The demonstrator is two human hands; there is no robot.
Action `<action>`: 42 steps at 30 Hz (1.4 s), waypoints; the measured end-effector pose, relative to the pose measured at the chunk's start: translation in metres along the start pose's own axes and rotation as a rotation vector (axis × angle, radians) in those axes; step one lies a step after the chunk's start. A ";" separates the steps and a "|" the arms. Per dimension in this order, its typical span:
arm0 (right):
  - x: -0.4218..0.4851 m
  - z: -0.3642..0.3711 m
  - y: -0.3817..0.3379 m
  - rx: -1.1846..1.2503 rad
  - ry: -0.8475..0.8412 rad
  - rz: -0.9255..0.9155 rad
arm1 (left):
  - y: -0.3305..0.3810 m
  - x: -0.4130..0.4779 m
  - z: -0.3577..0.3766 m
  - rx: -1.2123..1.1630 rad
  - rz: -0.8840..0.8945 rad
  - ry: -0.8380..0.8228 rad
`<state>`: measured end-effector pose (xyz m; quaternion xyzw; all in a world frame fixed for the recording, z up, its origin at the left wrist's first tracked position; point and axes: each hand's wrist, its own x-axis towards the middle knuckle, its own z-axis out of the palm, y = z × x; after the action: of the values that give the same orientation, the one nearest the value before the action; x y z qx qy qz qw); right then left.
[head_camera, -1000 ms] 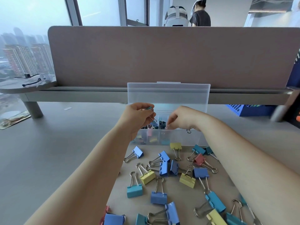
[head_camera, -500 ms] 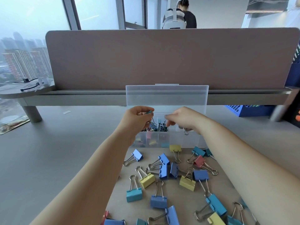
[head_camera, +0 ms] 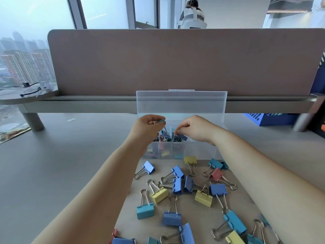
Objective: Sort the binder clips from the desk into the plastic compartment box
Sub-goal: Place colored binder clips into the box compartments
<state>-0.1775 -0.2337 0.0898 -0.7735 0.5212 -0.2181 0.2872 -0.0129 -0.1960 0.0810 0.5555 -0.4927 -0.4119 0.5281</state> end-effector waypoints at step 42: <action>0.011 0.013 0.010 -0.019 0.136 -0.089 | -0.002 0.030 0.000 1.318 0.352 -0.137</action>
<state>-0.1723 -0.2439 0.0744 -0.7819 0.5067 -0.2779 0.2338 -0.0072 -0.2251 0.0805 0.6452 -0.7559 0.0318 0.1068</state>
